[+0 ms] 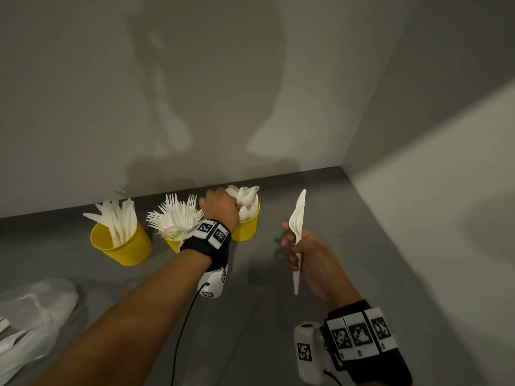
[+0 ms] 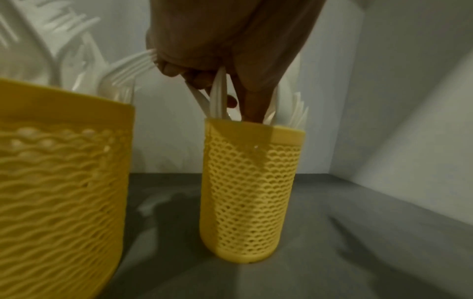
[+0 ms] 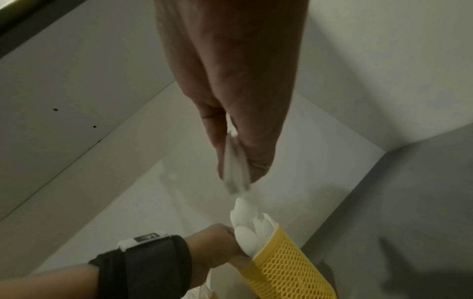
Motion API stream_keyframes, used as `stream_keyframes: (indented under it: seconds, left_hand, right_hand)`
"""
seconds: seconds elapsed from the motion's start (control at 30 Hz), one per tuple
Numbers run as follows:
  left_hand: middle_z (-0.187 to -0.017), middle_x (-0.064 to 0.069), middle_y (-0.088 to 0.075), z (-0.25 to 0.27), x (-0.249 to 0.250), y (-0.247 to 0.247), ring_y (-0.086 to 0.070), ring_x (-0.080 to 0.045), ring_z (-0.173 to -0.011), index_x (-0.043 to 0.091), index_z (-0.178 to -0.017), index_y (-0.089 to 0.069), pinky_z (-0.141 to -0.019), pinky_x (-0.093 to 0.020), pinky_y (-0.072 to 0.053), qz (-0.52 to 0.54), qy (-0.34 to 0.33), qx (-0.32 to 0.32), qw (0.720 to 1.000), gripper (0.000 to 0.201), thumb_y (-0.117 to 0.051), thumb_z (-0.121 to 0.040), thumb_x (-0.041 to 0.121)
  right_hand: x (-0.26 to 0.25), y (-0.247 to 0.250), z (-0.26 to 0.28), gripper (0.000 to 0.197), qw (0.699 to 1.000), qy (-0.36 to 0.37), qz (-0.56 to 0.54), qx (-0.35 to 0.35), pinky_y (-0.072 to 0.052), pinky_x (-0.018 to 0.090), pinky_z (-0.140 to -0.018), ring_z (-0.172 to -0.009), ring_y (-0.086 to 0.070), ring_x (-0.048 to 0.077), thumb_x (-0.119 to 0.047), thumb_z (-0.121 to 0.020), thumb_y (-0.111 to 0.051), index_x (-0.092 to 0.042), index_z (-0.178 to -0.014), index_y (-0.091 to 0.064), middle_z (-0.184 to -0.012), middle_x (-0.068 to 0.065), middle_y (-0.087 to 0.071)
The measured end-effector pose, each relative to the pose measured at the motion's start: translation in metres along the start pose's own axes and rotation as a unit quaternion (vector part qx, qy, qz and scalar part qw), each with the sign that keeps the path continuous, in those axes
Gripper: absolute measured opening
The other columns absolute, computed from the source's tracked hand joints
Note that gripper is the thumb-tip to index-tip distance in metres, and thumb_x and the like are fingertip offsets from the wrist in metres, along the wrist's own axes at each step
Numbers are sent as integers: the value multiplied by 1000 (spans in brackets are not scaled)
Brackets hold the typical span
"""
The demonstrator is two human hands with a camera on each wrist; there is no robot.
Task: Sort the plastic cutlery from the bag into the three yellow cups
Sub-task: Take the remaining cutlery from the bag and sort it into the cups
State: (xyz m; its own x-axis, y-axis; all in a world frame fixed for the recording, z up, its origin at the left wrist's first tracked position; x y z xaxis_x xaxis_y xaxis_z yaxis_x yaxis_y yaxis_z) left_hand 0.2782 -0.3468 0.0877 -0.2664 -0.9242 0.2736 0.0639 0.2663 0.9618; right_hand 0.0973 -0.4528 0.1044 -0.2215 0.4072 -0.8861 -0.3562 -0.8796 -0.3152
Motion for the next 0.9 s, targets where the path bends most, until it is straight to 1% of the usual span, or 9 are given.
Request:
stream_keyframes:
  seconds: [0.13, 0.2, 0.27, 0.37, 0.47, 0.57, 0.67, 0.8, 0.9]
  left_hand:
    - [-113, -18, -55, 3, 3, 11, -51, -36, -107, 5, -101, -64, -89, -40, -35, 43, -23, -6, 999, 25, -53, -85, 21]
    - [-119, -17, -51, 8, 3, 24, -50, -35, -111, 6, -105, -64, -92, -39, -34, 87, -36, -1, 996, 26, -59, -82, 18]
    - [-125, -15, -48, 16, -5, 37, -47, -34, -116, 9, -113, -62, -96, -38, -33, 141, -33, 12, 989, 37, -66, -76, 14]
    - [-126, -17, -49, 42, -22, 62, -47, -32, -117, 13, -123, -56, -101, -36, -35, 230, -28, 70, 970, 48, -67, -76, 15]
    - [-108, -11, -59, 86, -32, 77, -54, -20, -95, 16, -111, -65, -86, -21, -40, 350, -33, 79, 933, 30, -64, -81, 12]
    - [-90, 0, -65, 125, -41, 74, -53, -6, -75, 22, -92, -70, -68, -10, -39, 457, -23, 14, 889, 14, -63, -83, 13]
    - [-82, 7, -68, 150, -61, 72, -52, -5, -69, 25, -81, -69, -65, -9, -40, 507, 5, 4, 862, 12, -64, -83, 14]
    - [-90, -7, -72, 169, -90, 80, -62, -12, -82, 13, -88, -72, -76, -22, -48, 536, 32, 11, 843, 11, -62, -84, 16]
    - [-76, 15, -71, 177, -111, 87, -62, -4, -79, 25, -81, -70, -74, -13, -46, 554, 43, 29, 831, 17, -62, -84, 11]
  right_hand:
    - [1, 3, 6, 30, 999, 32, 43, 7, -37, 15, -44, -46, -43, 3, -9, -63, -44, -15, -91, -51, -76, 2, -54]
    - [2, 0, 9, 17, 997, 45, 61, 1, -39, 16, -48, -51, -44, 5, -7, -77, -48, -14, -92, -54, -77, 3, -54]
    - [3, -6, 13, 23, 997, 52, 57, -11, -42, 18, -51, -54, -47, 6, -3, -94, -39, -17, -101, -56, -75, 3, -56]
    - [0, -23, 20, 26, 996, 61, 49, -33, -45, 20, -47, -49, -52, 7, -12, -99, -32, -18, -110, -54, -67, 2, -59]
    - [1, -44, 26, 22, 994, 75, 76, -28, -31, 14, -34, -35, -39, 6, -20, -100, -31, -22, -116, -46, -62, 3, -55]
    - [10, -66, 26, 14, 996, 55, 72, -13, -20, 10, -34, -30, -29, 4, -23, -99, -37, -20, -112, -37, -61, 2, -48]
    - [21, -94, 29, 12, 996, 35, 72, -46, -19, 9, -36, -30, -26, 4, -22, -98, -39, -16, -107, -35, -65, 2, -45]
    - [37, -128, 34, 16, 996, -5, 37, -87, -20, 7, -35, -29, -25, 5, -19, -99, -28, -13, -94, -42, -65, 4, -46]
    - [48, -152, 38, 13, 993, -15, 49, -110, -20, 7, -35, -29, -25, 4, -15, -99, -30, -13, -92, -41, -65, 6, -46]
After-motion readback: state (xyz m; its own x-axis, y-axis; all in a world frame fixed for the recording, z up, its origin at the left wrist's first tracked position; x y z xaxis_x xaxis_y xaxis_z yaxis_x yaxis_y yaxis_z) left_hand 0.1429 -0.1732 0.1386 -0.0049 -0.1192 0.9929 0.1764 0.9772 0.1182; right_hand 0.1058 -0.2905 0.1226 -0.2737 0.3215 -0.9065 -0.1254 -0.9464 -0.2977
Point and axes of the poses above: each hand's wrist, its own z-axis away from the middle knuckle, its own y-axis out of the back of the hand, x = y × z, the point moved 7 cm from there along -z, towards the middle knuckle
